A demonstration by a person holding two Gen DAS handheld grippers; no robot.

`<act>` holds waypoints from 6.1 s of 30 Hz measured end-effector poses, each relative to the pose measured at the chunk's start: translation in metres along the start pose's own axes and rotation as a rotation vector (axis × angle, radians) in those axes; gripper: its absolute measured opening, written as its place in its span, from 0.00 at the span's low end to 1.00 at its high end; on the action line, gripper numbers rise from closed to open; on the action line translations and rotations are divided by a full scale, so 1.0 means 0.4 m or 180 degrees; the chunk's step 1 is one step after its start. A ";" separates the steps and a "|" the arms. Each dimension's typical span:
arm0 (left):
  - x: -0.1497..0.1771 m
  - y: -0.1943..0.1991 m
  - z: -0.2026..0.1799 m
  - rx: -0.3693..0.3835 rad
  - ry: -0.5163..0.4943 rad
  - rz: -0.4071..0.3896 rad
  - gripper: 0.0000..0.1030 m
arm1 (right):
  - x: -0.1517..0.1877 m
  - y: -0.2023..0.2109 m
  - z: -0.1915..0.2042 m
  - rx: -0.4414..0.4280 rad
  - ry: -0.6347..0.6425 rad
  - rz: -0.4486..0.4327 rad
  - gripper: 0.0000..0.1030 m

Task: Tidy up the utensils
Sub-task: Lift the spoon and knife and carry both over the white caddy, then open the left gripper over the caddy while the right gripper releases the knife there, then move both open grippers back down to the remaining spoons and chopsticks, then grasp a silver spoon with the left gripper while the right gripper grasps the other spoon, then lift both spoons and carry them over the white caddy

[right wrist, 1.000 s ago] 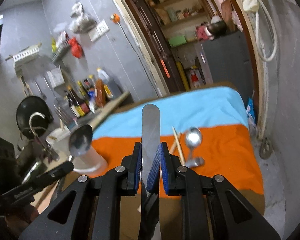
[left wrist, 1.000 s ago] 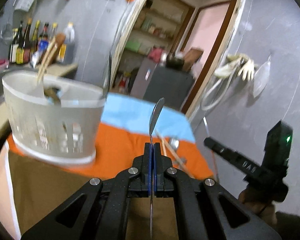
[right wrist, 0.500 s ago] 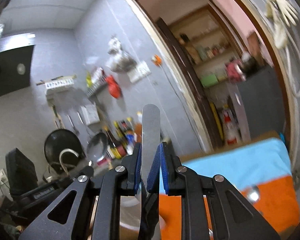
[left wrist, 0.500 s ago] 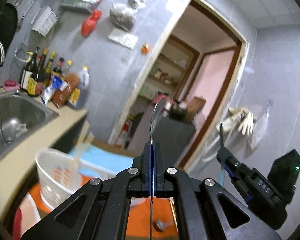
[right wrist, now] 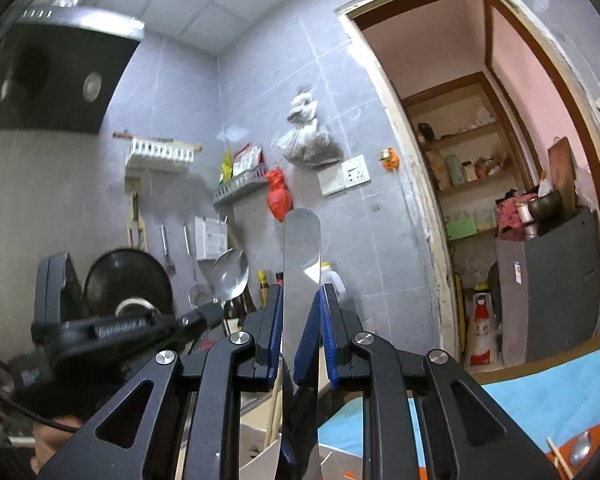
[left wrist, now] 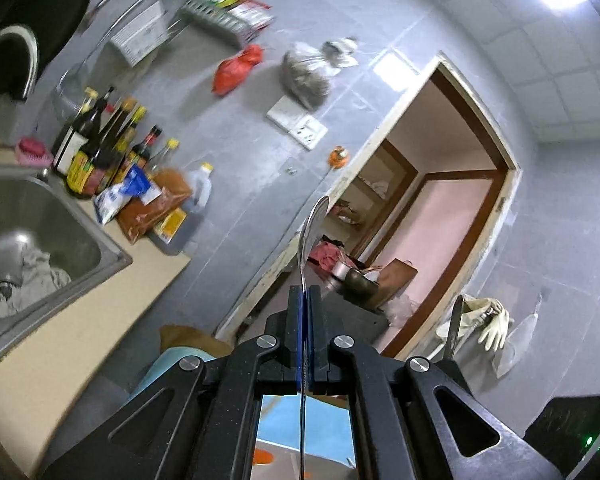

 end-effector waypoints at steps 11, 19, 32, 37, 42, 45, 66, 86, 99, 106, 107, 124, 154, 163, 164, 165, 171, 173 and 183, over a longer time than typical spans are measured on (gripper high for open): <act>0.060 -0.037 0.059 -0.0158 -0.0004 -0.0115 0.00 | 0.095 -0.080 -0.008 0.0220 0.0187 0.0080 0.15; 0.121 -0.037 0.029 -0.0411 -0.0430 -0.0319 0.00 | 0.112 -0.074 0.006 0.0394 0.0441 0.0014 0.15; 0.191 -0.033 -0.009 -0.0687 -0.0842 -0.0624 0.00 | 0.124 -0.046 0.023 0.0517 0.0668 -0.0122 0.16; 0.204 -0.038 -0.006 -0.0727 -0.0882 -0.0656 0.00 | 0.130 -0.052 0.025 0.0537 0.0682 -0.0105 0.16; 0.225 -0.040 -0.008 -0.0758 -0.0963 -0.0685 0.00 | 0.139 -0.055 0.030 0.0574 0.0712 -0.0088 0.16; 0.238 -0.038 -0.014 -0.0743 -0.1016 -0.0644 0.00 | 0.145 -0.050 0.034 0.0581 0.0760 -0.0073 0.16; 0.294 -0.004 0.001 -0.0732 -0.0641 0.0311 0.18 | 0.103 0.028 -0.003 0.0558 0.0408 0.0141 0.31; 0.257 0.081 -0.341 -0.0729 -0.1229 0.0401 0.94 | -0.055 0.346 -0.197 0.0850 -0.0238 0.0471 1.00; 0.458 -0.087 -0.517 -0.0322 -0.1573 0.0949 0.95 | -0.008 0.509 -0.365 0.1281 -0.0214 0.0840 1.00; 0.616 -0.207 -0.492 -0.0392 -0.1376 0.1483 0.95 | 0.087 0.525 -0.485 0.1454 -0.0407 0.1092 1.00; 0.632 -0.220 -0.479 -0.0452 -0.1317 0.1527 0.95 | 0.103 0.521 -0.504 0.1460 -0.0459 0.1130 1.00; 0.756 -0.332 -0.292 -0.0979 -0.0581 0.2072 0.73 | 0.340 0.327 -0.662 0.1305 -0.0668 0.1854 0.97; 0.700 -0.335 -0.301 -0.1215 -0.0585 0.1892 0.02 | 0.453 0.060 -0.706 0.1417 -0.0451 0.3138 0.35; 0.631 -0.317 -0.359 -0.1344 -0.1120 0.1704 0.02 | 0.388 0.108 -0.675 0.0972 -0.0709 0.2582 0.32; 0.623 -0.310 -0.366 -0.1371 -0.1181 0.1675 0.02 | 0.369 0.119 -0.660 0.0956 -0.0625 0.2466 0.32; 0.613 -0.300 -0.374 -0.1403 -0.1242 0.1638 0.02 | 0.350 0.133 -0.643 0.0928 -0.0538 0.2335 0.32; 0.577 -0.253 -0.391 -0.1590 -0.1411 0.1497 0.02 | 0.271 0.187 -0.551 0.0938 -0.0116 0.1768 0.32; 0.569 -0.239 -0.385 -0.1651 -0.1416 0.1463 0.02 | 0.246 0.194 -0.525 0.0961 -0.0050 0.1611 0.32; 0.515 -0.153 -0.408 -0.1532 -0.1409 0.1280 0.02 | 0.170 0.227 -0.453 0.0976 0.0025 0.1294 0.32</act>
Point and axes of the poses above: each gripper's, at about its wrist camera, not at the fingertips, and y roughly against the way its jaws point, z to its left, x to its underside, the point moved 8 cm from there along -y, roughly the way its jaws point, and after that the axes turned 15 degrees about z, right-handed, at the moved point
